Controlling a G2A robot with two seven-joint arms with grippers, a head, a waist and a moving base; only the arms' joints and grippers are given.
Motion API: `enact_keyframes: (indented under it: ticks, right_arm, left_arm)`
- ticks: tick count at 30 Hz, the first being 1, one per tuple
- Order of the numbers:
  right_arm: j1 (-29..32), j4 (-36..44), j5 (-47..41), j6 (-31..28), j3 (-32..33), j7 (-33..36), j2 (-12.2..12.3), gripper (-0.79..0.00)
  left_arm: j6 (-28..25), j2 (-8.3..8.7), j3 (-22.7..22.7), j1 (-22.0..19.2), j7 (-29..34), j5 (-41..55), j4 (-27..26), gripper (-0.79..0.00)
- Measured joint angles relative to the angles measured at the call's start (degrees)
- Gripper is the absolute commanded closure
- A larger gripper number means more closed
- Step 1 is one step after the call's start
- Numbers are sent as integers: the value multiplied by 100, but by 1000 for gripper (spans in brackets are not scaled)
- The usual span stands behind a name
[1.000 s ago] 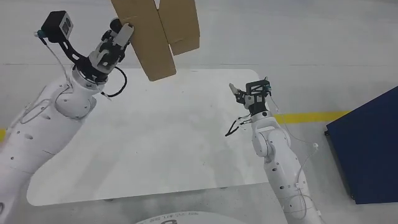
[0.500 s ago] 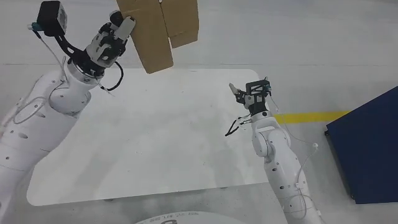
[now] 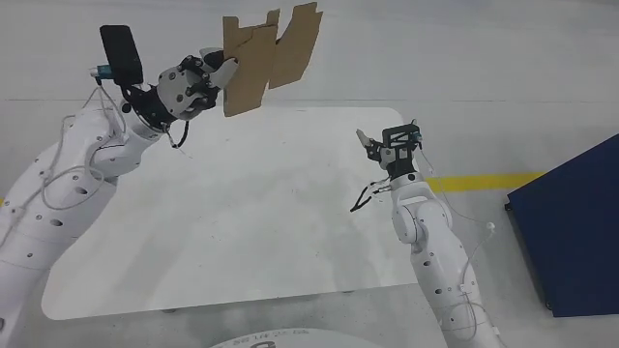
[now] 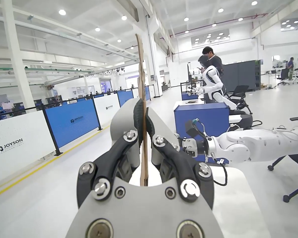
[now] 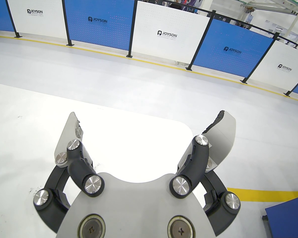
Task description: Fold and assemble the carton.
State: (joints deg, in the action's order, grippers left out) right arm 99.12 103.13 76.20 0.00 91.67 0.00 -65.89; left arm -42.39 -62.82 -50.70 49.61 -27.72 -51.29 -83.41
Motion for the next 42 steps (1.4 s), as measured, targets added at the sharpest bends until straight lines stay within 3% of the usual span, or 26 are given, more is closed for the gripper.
enact_keyframes:
  ticks: [3, 6, 8, 10, 13, 18, 23, 26, 28, 31, 35, 42]
  right_arm:
    - [-5, 38, -37, -41, -29, -17, 0, -785]
    - [-84, 176, -357, -665, -113, -26, 8, -785]
    - [-253, 154, -734, -1136, -190, 203, 4, -785]
    - [-457, 136, -1225, -1225, -302, 628, -21, -785]
    - [-510, 172, -1575, -1184, -387, 1299, -31, -785]
    - [-503, 170, -1494, -1189, -376, 994, -30, -785]
    - [-681, 61, -1767, -1459, -508, 1262, -6, -785]
    - [-1384, -562, -3141, -2822, -483, 2301, 60, -785]
    - [-1884, -1095, -4639, -4050, -615, 3191, 117, -785]
    - [-2483, -1662, -6419, -4979, -868, 4447, 209, -785]
    - [-2972, -2028, -7935, -5046, -1139, 5477, 324, -785]
    - [-3380, -2500, -8145, -4845, -1322, 5566, 442, -785]
  left_arm:
    - [92, -8, -7, 109, 340, 238, 164, 0]
    - [51, -33, 31, 93, 1444, 1373, 563, 0]
    - [109, -45, 53, -20, 2374, 2435, 824, 0]
    - [153, -54, 50, -113, 3196, 3412, 969, 0]
    - [215, -56, -7, -155, 3840, 4332, 1034, 0]
    - [216, -55, -7, -153, 3808, 4332, 1030, 0]
    - [314, -67, 34, -54, 3955, 4394, 992, 0]
    - [262, -99, 72, -4, 4184, 4690, 947, 0]
    - [237, -122, 100, -30, 4364, 4826, 954, 0]
    - [273, -155, 145, -60, 4586, 4890, 984, 0]
    - [278, -182, 148, -65, 4827, 5039, 1045, 0]
    - [155, -179, -2, 41, 5161, 5447, 1086, 0]
